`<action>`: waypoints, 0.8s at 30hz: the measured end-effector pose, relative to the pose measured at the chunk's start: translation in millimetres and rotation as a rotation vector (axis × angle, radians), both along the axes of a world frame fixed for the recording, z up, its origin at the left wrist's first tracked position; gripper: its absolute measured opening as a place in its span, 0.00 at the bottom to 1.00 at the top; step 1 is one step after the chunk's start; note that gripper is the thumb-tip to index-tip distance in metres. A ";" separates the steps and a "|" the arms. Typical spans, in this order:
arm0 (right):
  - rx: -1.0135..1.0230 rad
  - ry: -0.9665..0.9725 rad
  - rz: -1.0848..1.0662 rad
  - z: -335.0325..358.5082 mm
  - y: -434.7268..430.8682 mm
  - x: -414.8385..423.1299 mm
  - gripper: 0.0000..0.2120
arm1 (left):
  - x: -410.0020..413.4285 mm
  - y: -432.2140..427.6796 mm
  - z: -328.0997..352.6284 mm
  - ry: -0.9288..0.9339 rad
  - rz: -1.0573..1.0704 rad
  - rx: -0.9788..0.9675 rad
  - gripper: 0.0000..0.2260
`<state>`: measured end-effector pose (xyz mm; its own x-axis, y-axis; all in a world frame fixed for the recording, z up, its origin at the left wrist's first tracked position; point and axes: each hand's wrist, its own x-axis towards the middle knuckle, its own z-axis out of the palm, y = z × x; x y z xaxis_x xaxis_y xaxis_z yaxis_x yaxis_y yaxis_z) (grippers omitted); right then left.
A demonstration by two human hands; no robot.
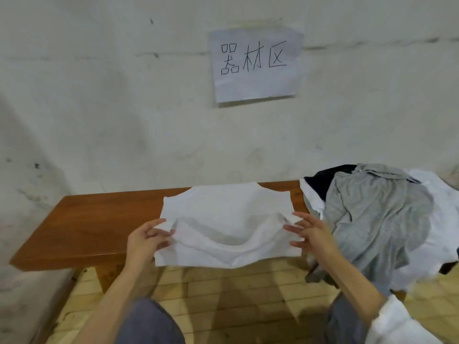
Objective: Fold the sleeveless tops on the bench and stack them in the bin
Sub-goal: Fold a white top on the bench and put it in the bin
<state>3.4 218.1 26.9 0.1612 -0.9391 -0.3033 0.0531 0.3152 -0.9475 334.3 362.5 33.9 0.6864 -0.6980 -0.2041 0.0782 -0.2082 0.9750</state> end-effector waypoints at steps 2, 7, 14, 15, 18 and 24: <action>-0.099 0.208 -0.001 5.5 -3.1 -4.1 0.13 | 11.2 -4.3 3.7 -0.060 0.106 0.040 0.08; -0.388 0.557 -0.239 -6.6 -2.5 -9.9 0.12 | 15.2 -5.5 -1.2 -0.296 0.265 -0.009 0.07; -0.710 0.670 -0.281 -24.8 -6.9 -1.8 0.10 | 7.7 -7.6 -18.1 -0.492 0.234 -0.127 0.08; -0.714 0.644 -0.294 -23.5 -8.5 1.3 0.08 | 5.8 -10.8 -17.2 -0.504 0.256 -0.152 0.07; -0.692 0.561 -0.372 -15.7 -22.4 11.4 0.04 | 10.8 -28.6 -10.6 -0.546 0.335 -0.203 0.06; -0.683 0.625 -0.424 -17.7 -111.1 34.4 0.14 | 64.5 -103.4 -16.1 -0.602 0.355 -0.169 0.10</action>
